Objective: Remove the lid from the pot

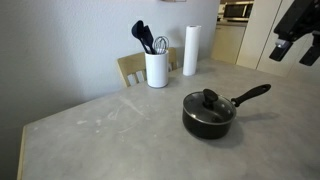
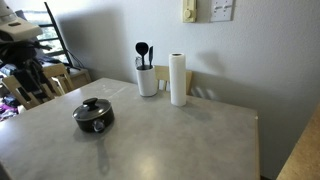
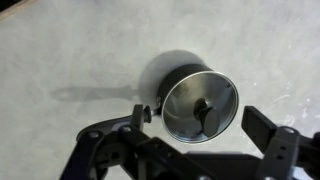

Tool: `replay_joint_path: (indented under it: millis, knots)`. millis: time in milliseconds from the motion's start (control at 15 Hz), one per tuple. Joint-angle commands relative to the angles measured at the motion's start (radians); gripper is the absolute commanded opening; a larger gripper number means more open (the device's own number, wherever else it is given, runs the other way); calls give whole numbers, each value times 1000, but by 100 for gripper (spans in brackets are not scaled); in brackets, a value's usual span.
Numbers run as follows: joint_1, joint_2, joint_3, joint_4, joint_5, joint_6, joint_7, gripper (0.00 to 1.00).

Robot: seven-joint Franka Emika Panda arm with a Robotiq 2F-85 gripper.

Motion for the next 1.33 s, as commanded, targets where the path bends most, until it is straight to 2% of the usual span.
replay_joint_path:
  millis: [0,467,667,733,800,1000,1267]
  knots:
    - [-8,183,-1,156,-60,-3,-33,100]
    - [13,491,1,384,-152,23,12,100]
    - [29,606,-14,456,-143,11,8,100]
    - [28,627,-16,473,-110,-6,-41,100]
    - [35,562,-20,417,-127,10,-5,100]
    - [39,627,-25,460,-123,9,-18,100]
    - [45,626,-27,453,-121,30,20,100]
